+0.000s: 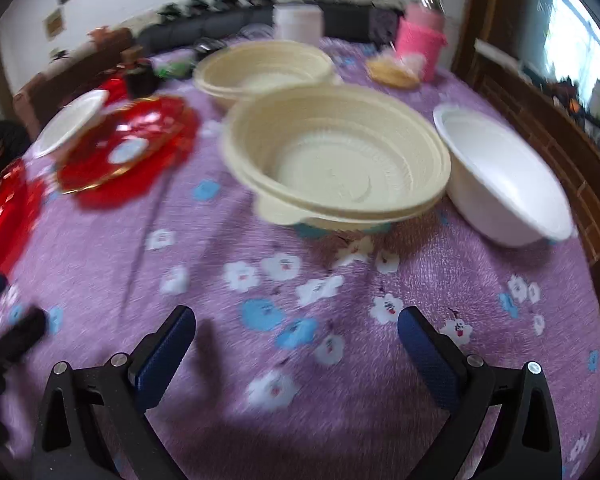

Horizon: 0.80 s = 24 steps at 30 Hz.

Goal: Organize plates and bowls
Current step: 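Move the right gripper to the red wedding-text plate and grasp its rim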

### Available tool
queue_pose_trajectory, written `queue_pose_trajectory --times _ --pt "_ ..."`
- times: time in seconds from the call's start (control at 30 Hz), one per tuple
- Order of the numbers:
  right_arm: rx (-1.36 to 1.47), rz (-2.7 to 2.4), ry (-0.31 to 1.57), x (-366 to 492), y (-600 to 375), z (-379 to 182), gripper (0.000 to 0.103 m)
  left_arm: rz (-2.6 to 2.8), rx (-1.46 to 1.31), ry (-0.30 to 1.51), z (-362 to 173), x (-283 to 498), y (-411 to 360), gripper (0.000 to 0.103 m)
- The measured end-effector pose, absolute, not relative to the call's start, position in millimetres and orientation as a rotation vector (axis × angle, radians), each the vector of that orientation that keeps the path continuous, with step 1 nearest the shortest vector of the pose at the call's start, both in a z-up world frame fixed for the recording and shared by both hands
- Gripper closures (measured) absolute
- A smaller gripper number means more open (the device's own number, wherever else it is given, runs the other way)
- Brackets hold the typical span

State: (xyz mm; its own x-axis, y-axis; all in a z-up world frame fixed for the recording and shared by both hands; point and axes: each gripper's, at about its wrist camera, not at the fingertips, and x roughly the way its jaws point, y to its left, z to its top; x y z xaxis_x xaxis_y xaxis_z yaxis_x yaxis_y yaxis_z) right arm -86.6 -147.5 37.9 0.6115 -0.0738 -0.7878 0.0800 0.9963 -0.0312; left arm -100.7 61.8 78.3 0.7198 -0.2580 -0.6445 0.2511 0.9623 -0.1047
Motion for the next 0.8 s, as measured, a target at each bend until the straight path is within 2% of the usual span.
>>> queue_pose_trajectory --times 0.07,0.13,0.2,0.27,0.5,0.7,0.8 --pt "-0.033 -0.046 0.806 -102 -130 59 0.001 -0.247 -0.025 0.586 107 -122 89 0.007" --pt "-0.081 0.001 0.680 -118 -108 83 0.001 -0.190 -0.037 0.484 132 -137 119 0.001" --pt "-0.095 0.078 0.596 -128 -87 100 0.001 -0.132 -0.052 0.424 149 -146 145 0.000" --pt "-0.087 0.154 0.596 -124 -64 112 0.001 -0.076 -0.063 0.418 161 -145 173 0.000" --pt "-0.052 0.383 0.734 -80 14 116 0.001 0.037 -0.117 0.567 153 -107 254 0.000" --pt "0.066 0.466 0.878 -34 50 95 0.012 0.063 -0.244 0.731 118 -60 315 0.000" --pt "0.146 0.479 0.952 -10 52 80 0.022 0.045 -0.353 0.815 94 -36 337 0.002"
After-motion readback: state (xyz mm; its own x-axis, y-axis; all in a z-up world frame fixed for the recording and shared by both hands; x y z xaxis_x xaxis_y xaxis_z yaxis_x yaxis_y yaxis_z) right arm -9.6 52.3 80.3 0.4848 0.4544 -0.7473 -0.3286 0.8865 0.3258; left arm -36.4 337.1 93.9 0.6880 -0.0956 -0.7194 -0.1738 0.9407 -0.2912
